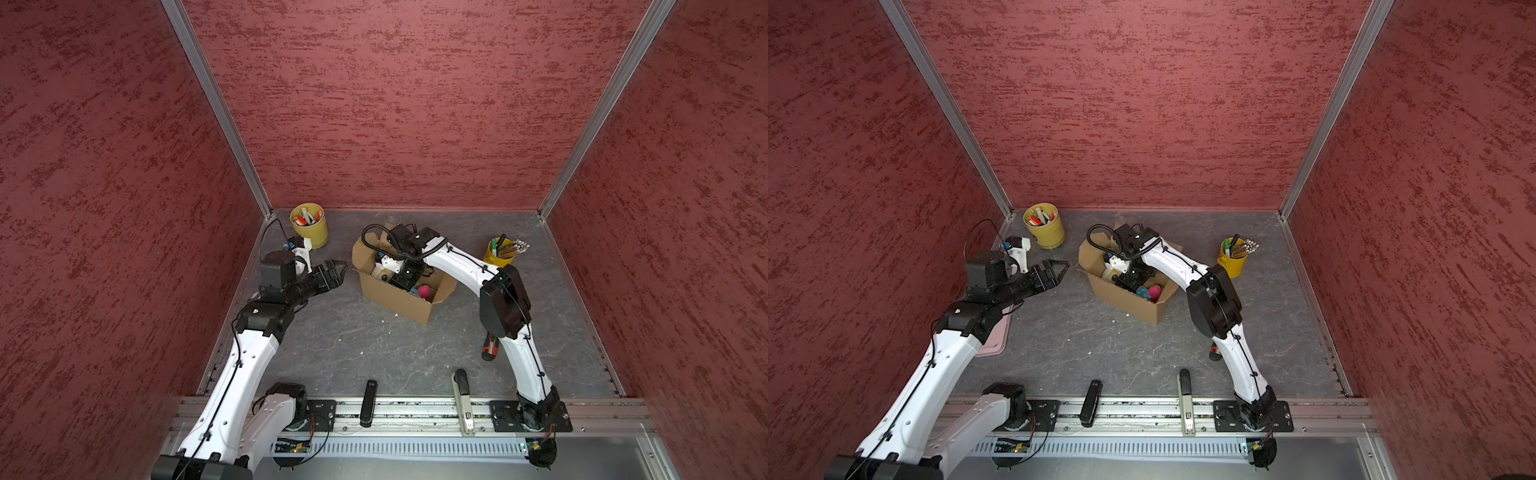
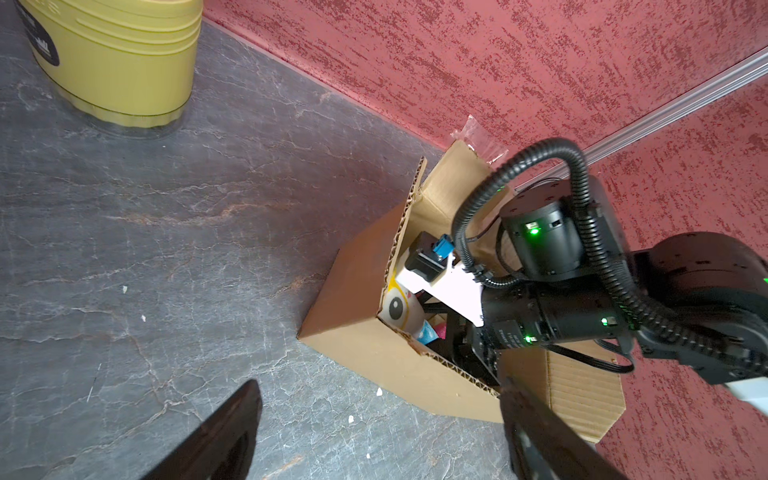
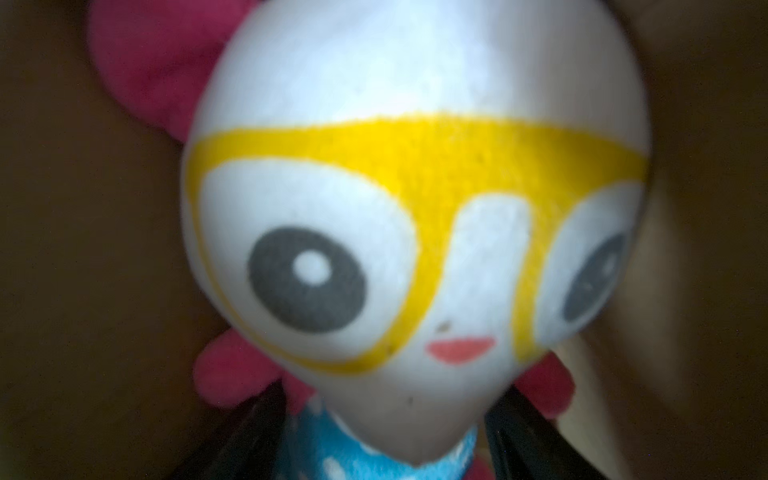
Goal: Unpack the express box
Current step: 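Lower the right gripper into the box and grasp the plush toy's head, then lift the plush toy out of the box with the right gripper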
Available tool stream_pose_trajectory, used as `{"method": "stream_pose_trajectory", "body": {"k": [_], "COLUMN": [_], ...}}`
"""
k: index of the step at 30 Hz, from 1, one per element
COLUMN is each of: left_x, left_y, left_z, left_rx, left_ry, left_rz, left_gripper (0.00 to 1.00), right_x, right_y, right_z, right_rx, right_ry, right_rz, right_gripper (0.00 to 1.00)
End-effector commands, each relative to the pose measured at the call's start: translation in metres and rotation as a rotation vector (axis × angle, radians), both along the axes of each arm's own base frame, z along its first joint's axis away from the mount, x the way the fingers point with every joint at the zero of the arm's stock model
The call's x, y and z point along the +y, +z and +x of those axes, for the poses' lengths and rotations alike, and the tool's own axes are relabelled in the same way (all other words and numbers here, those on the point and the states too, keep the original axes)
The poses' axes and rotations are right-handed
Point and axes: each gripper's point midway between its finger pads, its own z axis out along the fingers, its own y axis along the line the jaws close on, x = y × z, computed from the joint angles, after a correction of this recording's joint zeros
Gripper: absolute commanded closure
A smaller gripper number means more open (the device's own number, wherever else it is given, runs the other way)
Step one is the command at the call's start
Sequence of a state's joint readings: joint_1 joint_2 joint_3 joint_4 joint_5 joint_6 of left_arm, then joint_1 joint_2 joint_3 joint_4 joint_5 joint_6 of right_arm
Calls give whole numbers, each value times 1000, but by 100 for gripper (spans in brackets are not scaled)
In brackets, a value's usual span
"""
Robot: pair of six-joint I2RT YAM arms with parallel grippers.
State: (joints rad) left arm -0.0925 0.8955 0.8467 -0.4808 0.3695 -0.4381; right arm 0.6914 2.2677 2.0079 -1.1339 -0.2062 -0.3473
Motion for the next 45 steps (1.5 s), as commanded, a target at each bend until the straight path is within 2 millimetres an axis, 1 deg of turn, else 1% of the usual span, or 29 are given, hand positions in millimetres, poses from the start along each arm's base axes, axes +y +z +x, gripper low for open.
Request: {"method": "stream_pose_trajectory", "body": {"k": [1,7,12,13,14,15,16,17,19,20,22,25,28,36,39,41,44,45], "left_x": [-1,-3,-4,-5,-5,-6,-7,-7,-8,-8,-10,-14,-16,-19,-19,-18,-16,-16], "left_y": [-5,-3,-4,-4,-4,-4,-5,-5,-6,-7,-9,-11,-12,-13,-13,-13,-11,-11], "left_z": [-4,-7,-10,-10,-11,-12,-12,-13,-12,-12,-10,-8,-6,-3,-1,-1,0,0], "left_rx": [13,13,18,22,23,27,29,30,32,34,35,39,37,31,33,32,26,29], "left_ry": [-10,-23,-30,-32,-35,-37,-38,-39,-36,-36,-38,-41,-42,-44,-43,-42,-37,-36], "left_rz": [-17,-30,-32,-34,-37,-40,-46,-51,-60,-65,-77,-87,-93,-99,-96,-94,-89,-87], "left_gripper": [10,10,10,10,10,10,10,10,10,10,10,10,9,8,8,8,7,7], "right_x": [5,7,6,7,7,8,10,11,12,13,15,19,20,6,-4,-17,-51,-65], "right_y": [-15,-41,-60,-62,-63,-62,-58,-51,-33,-19,11,61,100,162,194,214,246,257], "right_z": [-1,-1,-3,-3,-2,-2,-2,-2,-3,-3,-5,-7,-13,-17,-11,-3,12,16], "right_rx": [20,61,91,92,92,94,93,87,74,56,18,-40,-72,-174,-230,-279,-371,-397], "right_ry": [18,9,6,4,1,1,-2,-6,-16,-18,-16,-15,-25,-83,-140,-201,-328,-376], "right_rz": [-12,-33,-52,-53,-53,-47,-37,-27,-5,9,43,118,169,231,290,314,331,339], "right_gripper": [24,24,27,29,35,42,52,63,75,79,84,88,88,91,93,94,95,95]}}
